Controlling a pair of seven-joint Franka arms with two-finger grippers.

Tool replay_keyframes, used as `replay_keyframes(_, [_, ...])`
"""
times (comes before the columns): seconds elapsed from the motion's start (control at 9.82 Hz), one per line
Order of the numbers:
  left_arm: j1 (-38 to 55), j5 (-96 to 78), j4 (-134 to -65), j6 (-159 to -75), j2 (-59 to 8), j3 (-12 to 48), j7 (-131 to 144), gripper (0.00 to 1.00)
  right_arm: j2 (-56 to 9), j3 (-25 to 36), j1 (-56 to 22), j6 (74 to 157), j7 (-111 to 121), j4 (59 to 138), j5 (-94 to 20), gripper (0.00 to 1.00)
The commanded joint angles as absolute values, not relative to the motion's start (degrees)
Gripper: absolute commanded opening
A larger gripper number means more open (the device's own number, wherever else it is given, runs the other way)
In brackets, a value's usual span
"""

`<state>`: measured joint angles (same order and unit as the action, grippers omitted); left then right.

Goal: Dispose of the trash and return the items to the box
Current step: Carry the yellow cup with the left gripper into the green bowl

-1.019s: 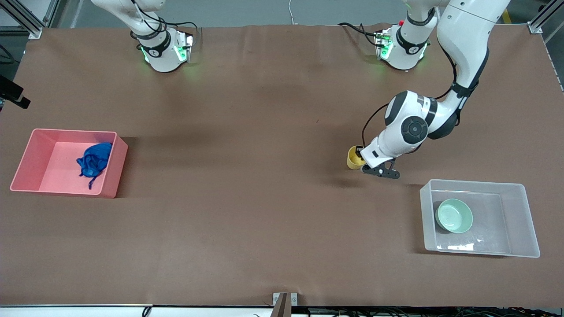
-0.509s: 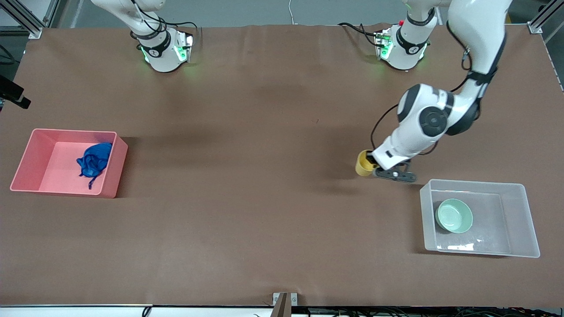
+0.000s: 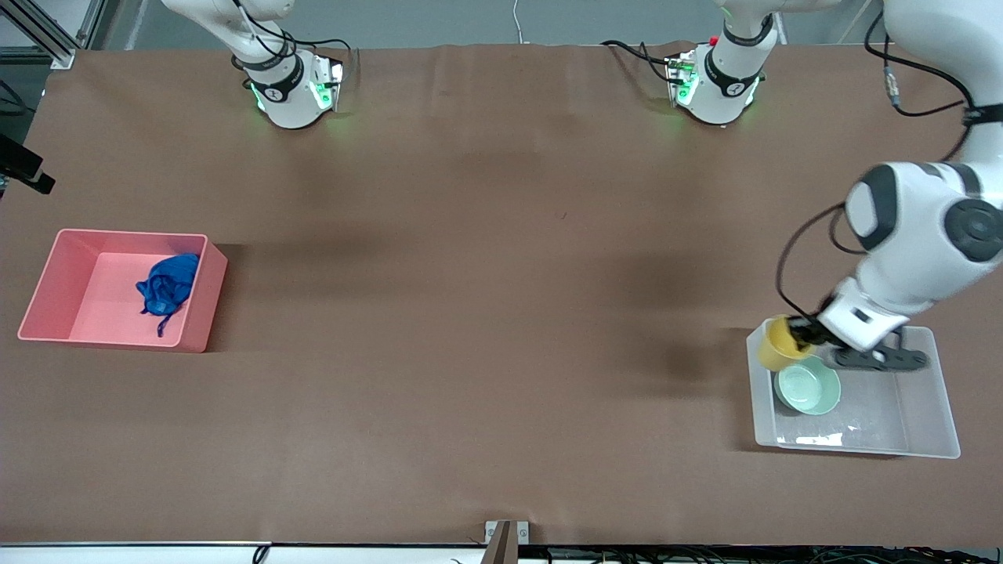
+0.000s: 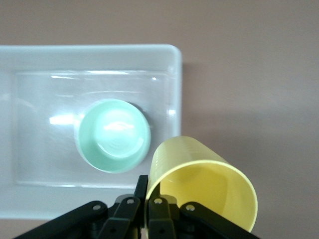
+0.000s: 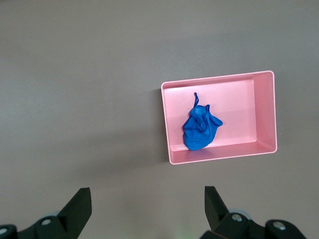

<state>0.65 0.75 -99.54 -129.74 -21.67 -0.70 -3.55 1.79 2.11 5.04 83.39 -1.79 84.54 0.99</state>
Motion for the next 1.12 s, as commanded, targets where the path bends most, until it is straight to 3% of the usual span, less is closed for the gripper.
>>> replay_keyframes(0.0, [0.45,-3.22,-91.86,-128.93,-31.09,-4.9,-10.51,0.0,2.02,1.93,5.19,83.06,-1.41,84.64,1.5,1.0])
replay_keyframes(0.2, [0.35,-8.94,-91.49,-129.2,-35.05,-8.16,-16.24,0.01,2.02,1.93,5.19,83.06,-1.41,84.64,1.5,1.0])
replay_keyframes(0.61, [0.09,-8.62,-92.02,-129.37,-38.75,-8.44,-16.79,0.07,2.02,1.93,5.19,83.06,-1.32,84.64,1.58,1.0])
replay_keyframes(0.71, [0.09,-8.53,-91.93,-129.37,-38.76,-8.44,-16.7,0.23,2.11,1.93,5.19,83.06,-1.41,84.64,1.58,1.0])
replay_keyframes(0.81, [0.09,-8.35,-91.67,-129.37,-38.41,-8.44,-16.79,0.72,2.02,1.93,5.19,82.97,-1.32,84.64,1.58,1.0])
replay_keyframes(0.92, [0.17,-8.35,-91.23,-129.37,-37.28,-8.44,-16.61,1.0,2.02,1.93,5.19,83.06,-1.41,84.64,1.58,1.0])
replay_keyframes(1.02, [0.18,-8.26,-91.06,-129.11,-34.31,-8.44,-16.35,1.0,2.11,1.93,5.19,82.97,-1.41,84.64,1.58,1.0])
